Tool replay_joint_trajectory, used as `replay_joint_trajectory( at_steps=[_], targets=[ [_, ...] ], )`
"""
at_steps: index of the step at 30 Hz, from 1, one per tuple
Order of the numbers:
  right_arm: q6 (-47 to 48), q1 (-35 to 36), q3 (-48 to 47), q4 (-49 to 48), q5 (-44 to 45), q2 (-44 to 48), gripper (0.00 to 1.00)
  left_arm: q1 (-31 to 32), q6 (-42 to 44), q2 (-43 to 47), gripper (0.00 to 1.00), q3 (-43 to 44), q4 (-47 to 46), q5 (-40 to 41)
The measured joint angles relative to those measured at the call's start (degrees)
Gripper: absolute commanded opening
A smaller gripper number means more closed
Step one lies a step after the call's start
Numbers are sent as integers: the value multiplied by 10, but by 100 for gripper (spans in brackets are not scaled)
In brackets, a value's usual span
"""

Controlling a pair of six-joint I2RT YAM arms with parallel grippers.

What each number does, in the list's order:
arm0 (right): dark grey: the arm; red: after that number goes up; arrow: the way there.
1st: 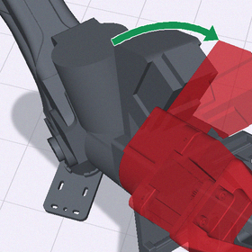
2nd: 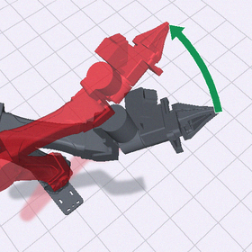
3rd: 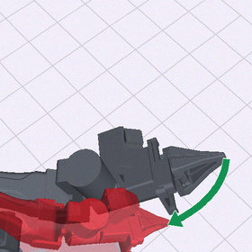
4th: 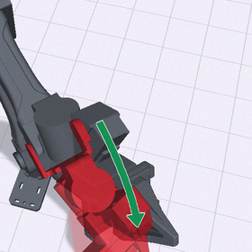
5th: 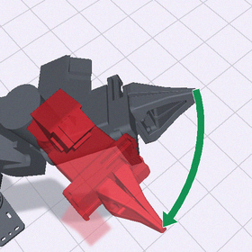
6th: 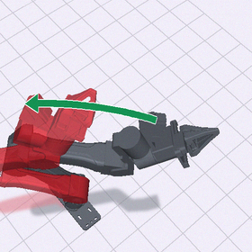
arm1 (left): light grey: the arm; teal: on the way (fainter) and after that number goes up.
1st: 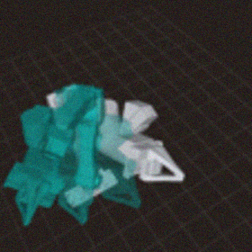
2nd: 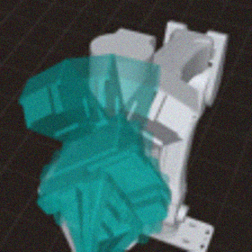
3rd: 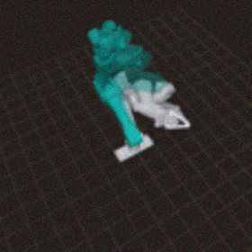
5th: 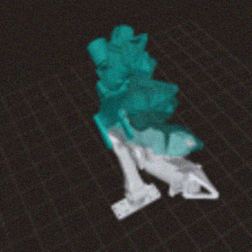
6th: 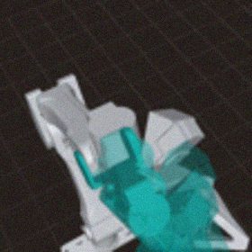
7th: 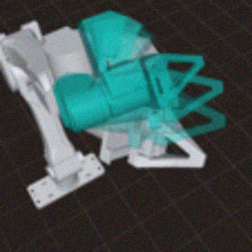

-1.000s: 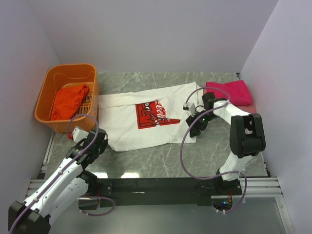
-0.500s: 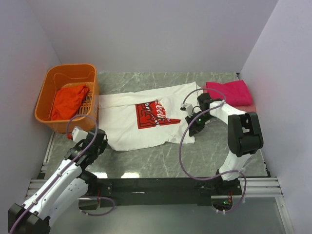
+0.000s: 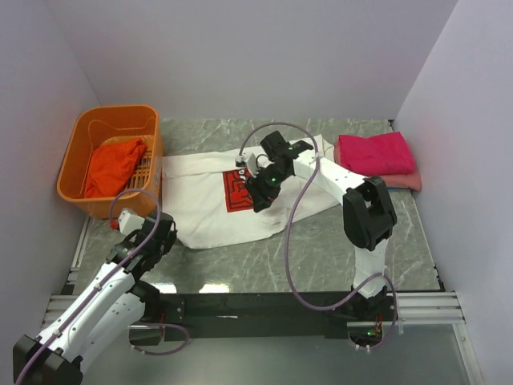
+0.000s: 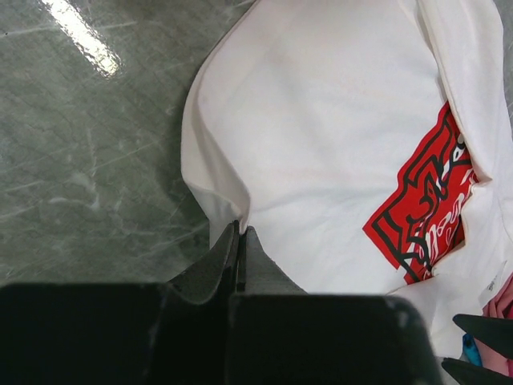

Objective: Fold and stack the t-shirts
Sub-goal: Fold the tshirt

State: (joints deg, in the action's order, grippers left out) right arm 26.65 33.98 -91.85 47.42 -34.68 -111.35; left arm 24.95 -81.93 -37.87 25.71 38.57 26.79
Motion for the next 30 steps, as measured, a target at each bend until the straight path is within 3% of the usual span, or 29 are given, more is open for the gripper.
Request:
replay_joint_trajectory(
  at_steps=[3, 5, 12, 17, 19, 22, 27, 30],
  targets=[
    [13, -22, 12, 15, 12, -1, 62, 0, 3, 0, 0, 0, 0, 0],
    [38, -54, 25, 24, 23, 9, 68, 0, 7, -2, 0, 0, -2, 0],
    [198, -162, 160, -7, 127, 113, 69, 0, 19, -16, 0, -1, -15, -1],
    [316, -159, 242, -48, 135, 141, 60, 0, 22, -16, 0, -2, -18, -3],
    [359, -159, 259, -72, 130, 143, 50, 0, 22, -15, 0, -3, -18, -5],
    [410, -161, 264, -98, 126, 143, 45, 0, 23, -9, 0, -3, -17, -6],
    [511, -174, 269, -144, 99, 143, 59, 0, 22, -5, 0, -3, -17, -7],
    [564, -178, 286, -160, 83, 143, 61, 0, 22, -5, 1, -4, -17, -7]
  ],
)
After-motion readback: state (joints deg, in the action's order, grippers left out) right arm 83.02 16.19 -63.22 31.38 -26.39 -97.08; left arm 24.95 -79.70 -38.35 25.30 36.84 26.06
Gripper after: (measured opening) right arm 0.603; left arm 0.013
